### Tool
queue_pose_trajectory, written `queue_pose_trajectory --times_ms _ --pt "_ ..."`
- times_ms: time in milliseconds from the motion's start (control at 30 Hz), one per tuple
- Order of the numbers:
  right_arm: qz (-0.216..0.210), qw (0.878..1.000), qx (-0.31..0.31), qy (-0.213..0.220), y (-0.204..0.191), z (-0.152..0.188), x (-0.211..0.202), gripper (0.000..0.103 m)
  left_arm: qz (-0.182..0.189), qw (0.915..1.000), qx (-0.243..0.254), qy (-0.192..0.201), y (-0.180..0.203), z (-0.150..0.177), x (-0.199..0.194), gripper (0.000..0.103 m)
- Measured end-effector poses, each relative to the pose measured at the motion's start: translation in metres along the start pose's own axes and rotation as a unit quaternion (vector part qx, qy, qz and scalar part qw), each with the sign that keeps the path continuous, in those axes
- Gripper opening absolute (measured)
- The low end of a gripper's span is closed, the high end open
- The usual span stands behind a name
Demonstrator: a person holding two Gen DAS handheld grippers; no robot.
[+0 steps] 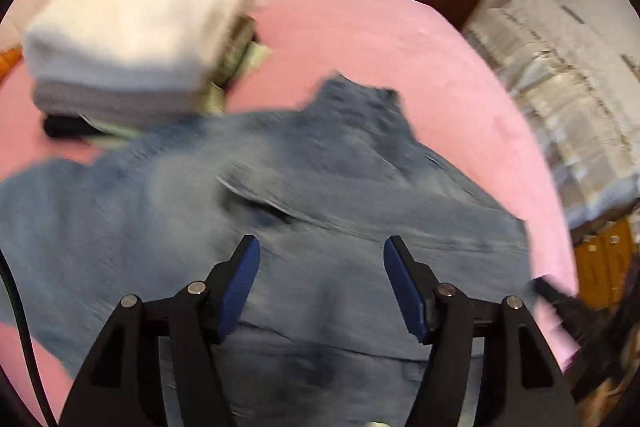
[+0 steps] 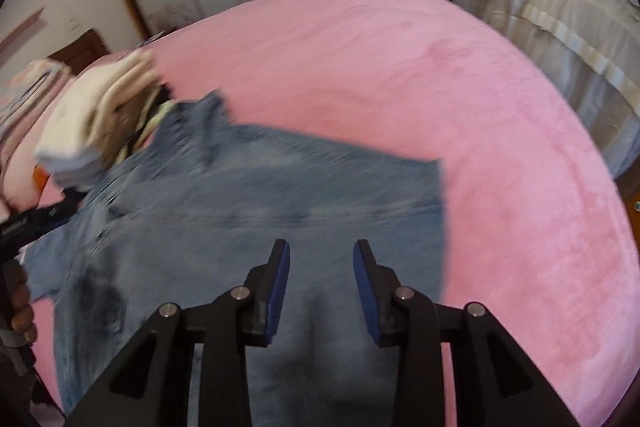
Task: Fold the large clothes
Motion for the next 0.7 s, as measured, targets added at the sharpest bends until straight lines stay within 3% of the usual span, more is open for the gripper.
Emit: queue_pose_trajectory --times_ms 67,200,267,300,400,433,500,600,700 --pt "-0.016 1.0 -0.017 -0.006 -0.034 0.016 0.007 0.033 0.009 0.9999 -0.009 -0.009 0.012 0.015 0.019 0.063" --pt "-0.006 0.999 -0.039 -0.033 -0.063 0.047 0.035 0.033 -0.059 0.9967 -0.045 -0.033 -0.013 0.041 0.051 0.063" --pt "0.026 0.998 -0.044 -0.024 -0.047 0.052 0.038 0.027 -0.074 0.994 -0.07 -0.038 -0.031 0.052 0.054 0.062" --pt "0.063 0.997 -0.044 -0.018 -0.028 0.054 0.038 0.027 -0.069 0.9939 -0.079 -0.033 -0.037 0.054 0.051 0.062" --pt "0.178 0.984 -0.029 -0.005 0.045 0.061 0.037 0.027 -0.062 0.9947 -0.074 -0.036 -0.039 0.059 0.043 0.062" --pt "0.188 0.982 -0.016 -0.01 0.068 0.066 0.039 0.027 -0.063 0.9949 -0.069 -0.038 -0.038 0.061 0.04 0.062" --pt "0.17 0.985 0.023 -0.03 0.102 0.075 0.04 0.029 -0.073 0.9945 -0.057 -0.05 -0.036 0.069 0.038 0.062" --pt "0.107 0.991 0.08 -0.028 0.122 0.074 0.022 0.038 -0.089 0.9933 -0.046 -0.058 -0.032 0.076 0.037 0.063" --pt "0.083 0.995 0.052 -0.024 0.114 0.077 0.005 0.041 -0.063 0.9944 -0.063 -0.056 -0.025 0.087 0.028 0.063"
Point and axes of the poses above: each gripper's, at about its wrist camera, not at the fingertips, and x roughly the way its jaws point, y to its right, z to its underside, the point moved 10 cm from there along x, roughly the way its jaws point, and after that the axes turned 10 degrees about z, right-handed, at the moved point
